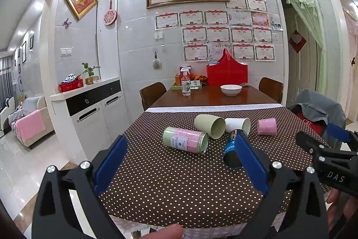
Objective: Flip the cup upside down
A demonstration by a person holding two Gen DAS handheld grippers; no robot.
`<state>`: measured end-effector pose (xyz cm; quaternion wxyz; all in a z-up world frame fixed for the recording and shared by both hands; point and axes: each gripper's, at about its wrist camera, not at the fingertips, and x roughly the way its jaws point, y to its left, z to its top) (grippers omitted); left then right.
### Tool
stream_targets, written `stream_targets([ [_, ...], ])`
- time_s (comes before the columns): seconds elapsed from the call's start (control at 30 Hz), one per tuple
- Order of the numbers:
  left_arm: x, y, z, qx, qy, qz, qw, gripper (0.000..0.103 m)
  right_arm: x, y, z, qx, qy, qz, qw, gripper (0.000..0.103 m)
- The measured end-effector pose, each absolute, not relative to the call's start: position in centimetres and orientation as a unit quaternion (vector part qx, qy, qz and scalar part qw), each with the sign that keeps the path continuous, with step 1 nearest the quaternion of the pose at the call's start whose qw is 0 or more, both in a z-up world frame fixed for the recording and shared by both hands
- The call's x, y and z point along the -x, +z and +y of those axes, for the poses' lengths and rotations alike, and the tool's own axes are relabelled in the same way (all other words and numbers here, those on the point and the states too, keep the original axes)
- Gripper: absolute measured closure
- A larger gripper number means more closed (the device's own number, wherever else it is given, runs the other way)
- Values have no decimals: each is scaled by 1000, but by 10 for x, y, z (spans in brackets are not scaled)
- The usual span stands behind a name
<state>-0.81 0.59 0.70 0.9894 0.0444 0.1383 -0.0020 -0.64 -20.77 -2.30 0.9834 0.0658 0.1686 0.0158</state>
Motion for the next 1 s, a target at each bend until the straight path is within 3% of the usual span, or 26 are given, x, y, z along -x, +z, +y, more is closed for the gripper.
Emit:
stream_targets([
  [1.0, -4, -8, 11, -39, 3, 149, 988, 8, -2, -28, -207, -65, 23, 182, 981, 6],
])
